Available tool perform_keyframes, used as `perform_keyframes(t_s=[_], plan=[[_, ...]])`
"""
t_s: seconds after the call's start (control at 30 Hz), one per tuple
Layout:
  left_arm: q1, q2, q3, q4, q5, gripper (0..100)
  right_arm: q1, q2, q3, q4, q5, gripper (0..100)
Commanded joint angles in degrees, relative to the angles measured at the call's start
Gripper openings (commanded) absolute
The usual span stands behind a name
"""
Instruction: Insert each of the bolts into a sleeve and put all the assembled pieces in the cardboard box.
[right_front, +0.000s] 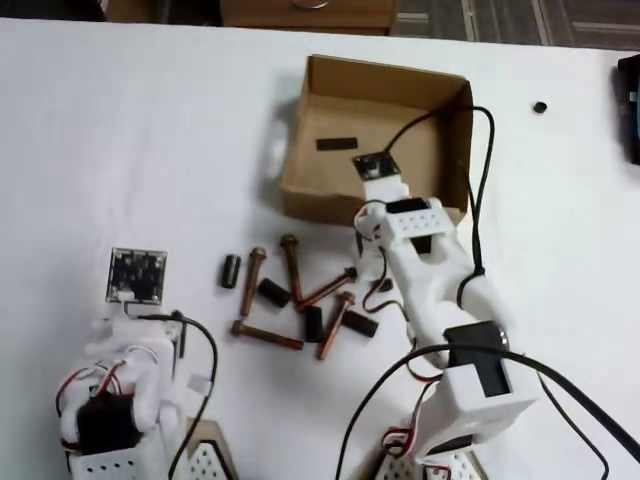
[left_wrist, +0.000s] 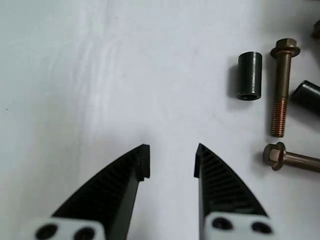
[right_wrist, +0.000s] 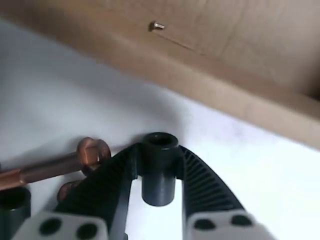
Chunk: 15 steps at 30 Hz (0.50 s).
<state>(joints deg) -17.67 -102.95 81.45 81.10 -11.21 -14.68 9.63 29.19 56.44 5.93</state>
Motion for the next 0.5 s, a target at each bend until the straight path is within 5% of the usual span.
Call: perform_keyframes(t_s=[0.0,0.27,0.47], plan=[[0.0,-1.49,-2.07,-0.35,0.62,17,1.89,-0.92,-0.7,1.19,0.0,1.9],[9.05,-1.14,-6.46,-3.08,2.46,17,8.48,-18.07,-0.88,9.36,0.0,1.9],[16.09,12.92,-10.95,-8.79,8.62,17,12.53,-35.56,-0.7,17.27,0.0,1.9]])
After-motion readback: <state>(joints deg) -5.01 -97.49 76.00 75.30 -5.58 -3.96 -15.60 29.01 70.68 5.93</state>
